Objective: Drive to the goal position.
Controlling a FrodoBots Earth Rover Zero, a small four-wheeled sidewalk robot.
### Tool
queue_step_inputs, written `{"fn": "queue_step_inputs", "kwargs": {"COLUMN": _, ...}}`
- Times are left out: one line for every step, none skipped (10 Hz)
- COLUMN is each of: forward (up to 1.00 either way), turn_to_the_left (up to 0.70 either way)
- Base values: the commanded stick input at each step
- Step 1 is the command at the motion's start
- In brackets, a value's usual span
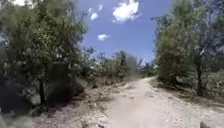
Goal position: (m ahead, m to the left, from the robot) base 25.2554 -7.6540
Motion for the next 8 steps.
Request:
{"fn": "queue_step_inputs", "kwargs": {"forward": 0.45, "turn_to_the_left": 0.0}}
{"fn": "queue_step_inputs", "kwargs": {"forward": 0.45, "turn_to_the_left": 0.0}}
{"fn": "queue_step_inputs", "kwargs": {"forward": 0.45, "turn_to_the_left": 0.0}}
{"fn": "queue_step_inputs", "kwargs": {"forward": 0.45, "turn_to_the_left": 0.0}}
{"fn": "queue_step_inputs", "kwargs": {"forward": 0.45, "turn_to_the_left": 0.0}}
{"fn": "queue_step_inputs", "kwargs": {"forward": 0.45, "turn_to_the_left": 0.0}}
{"fn": "queue_step_inputs", "kwargs": {"forward": 0.45, "turn_to_the_left": 0.0}}
{"fn": "queue_step_inputs", "kwargs": {"forward": 0.45, "turn_to_the_left": 0.0}}
